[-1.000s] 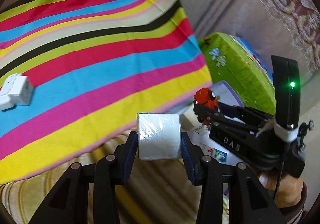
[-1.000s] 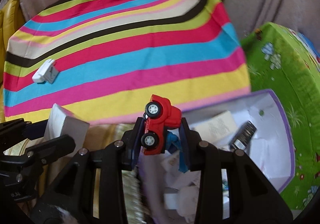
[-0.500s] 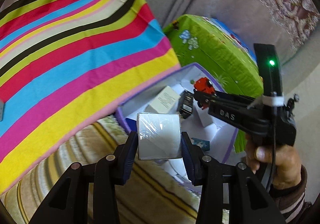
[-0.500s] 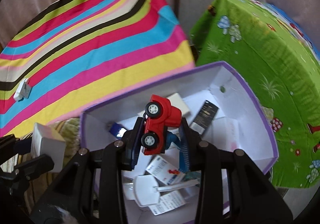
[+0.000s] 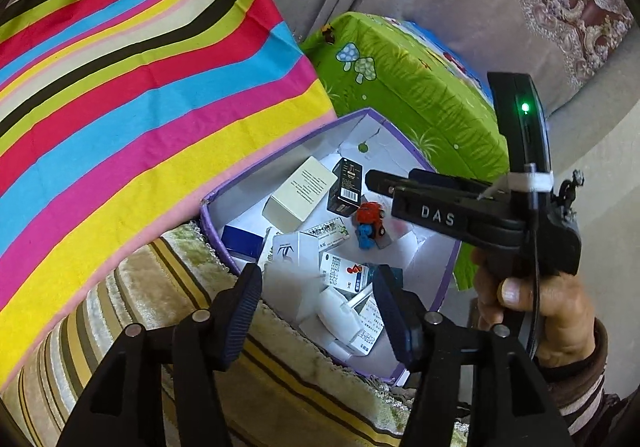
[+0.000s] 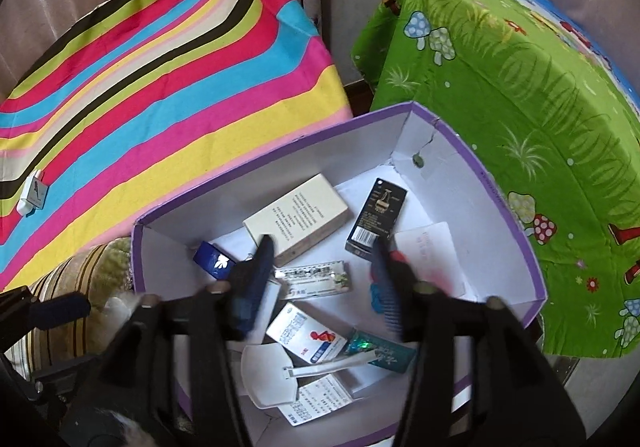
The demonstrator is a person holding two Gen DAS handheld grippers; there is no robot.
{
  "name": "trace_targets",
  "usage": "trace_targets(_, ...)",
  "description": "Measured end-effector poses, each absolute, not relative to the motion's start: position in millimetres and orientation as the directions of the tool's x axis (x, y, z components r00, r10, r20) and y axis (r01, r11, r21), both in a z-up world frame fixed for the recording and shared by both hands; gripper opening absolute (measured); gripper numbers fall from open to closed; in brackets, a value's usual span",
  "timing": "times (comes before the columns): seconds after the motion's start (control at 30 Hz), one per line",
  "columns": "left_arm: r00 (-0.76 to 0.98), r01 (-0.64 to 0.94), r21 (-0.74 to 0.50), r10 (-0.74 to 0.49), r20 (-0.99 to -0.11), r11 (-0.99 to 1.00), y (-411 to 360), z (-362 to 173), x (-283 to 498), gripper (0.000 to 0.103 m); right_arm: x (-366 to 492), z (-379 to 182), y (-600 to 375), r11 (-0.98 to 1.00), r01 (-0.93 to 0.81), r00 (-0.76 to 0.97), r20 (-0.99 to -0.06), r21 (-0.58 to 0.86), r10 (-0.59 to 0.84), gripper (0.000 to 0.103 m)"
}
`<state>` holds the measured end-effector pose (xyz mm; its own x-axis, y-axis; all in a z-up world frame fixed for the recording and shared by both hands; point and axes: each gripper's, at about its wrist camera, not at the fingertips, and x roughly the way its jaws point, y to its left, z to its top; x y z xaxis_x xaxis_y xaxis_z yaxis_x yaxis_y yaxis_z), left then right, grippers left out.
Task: Organize rigid objects
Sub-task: 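Open both tools to drop the cube and red car into the storage box, then move both open tools back over the last two items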
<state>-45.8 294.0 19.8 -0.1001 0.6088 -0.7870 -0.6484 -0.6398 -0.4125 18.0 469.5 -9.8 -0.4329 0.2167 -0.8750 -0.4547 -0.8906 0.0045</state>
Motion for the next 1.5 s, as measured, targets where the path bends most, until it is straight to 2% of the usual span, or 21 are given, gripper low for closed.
trace_targets(0.13,-0.109,-0.636,-0.419,0.614,-0.782,-0.647,286,21,-50,0.06,15,-7,461,-0.903,-0.43,-0.444,-0.872,0.005,0.207,0.069)
trace_targets(0.3,-0.137,-0.619,-0.412,0.609,-0.782,-0.668,270,25,-59,0.06,8,-7,448,-0.913,-0.407,-0.449,-0.874,0.015,0.186,0.073)
trace_targets(0.77,-0.345,-0.451,-0.31,0.484,-0.805,-0.837,158,33,-127,0.06,-44,-2,377,-0.968,-0.245,-0.48,-0.874,0.057,0.071,0.075)
trace_targets(1.1,-0.502,-0.193,-0.296,0.353,-0.79,-0.935,39,43,-190,0.06,-100,5,291,-0.998,-0.01,-0.505,-0.862,0.065,-0.051,0.075)
trace_targets(1.27,-0.53,-0.094,-0.304,0.306,-0.791,-0.948,0,36,-209,0.06,-127,5,240,-0.989,0.131,-0.503,-0.855,0.069,-0.126,0.078)
trace_targets(1.5,-0.526,-0.014,-0.313,0.274,-0.805,-0.95,-28,10,-214,0.06,-160,-6,177,-0.935,0.355,-0.491,-0.852,-0.003,-0.183,0.079)
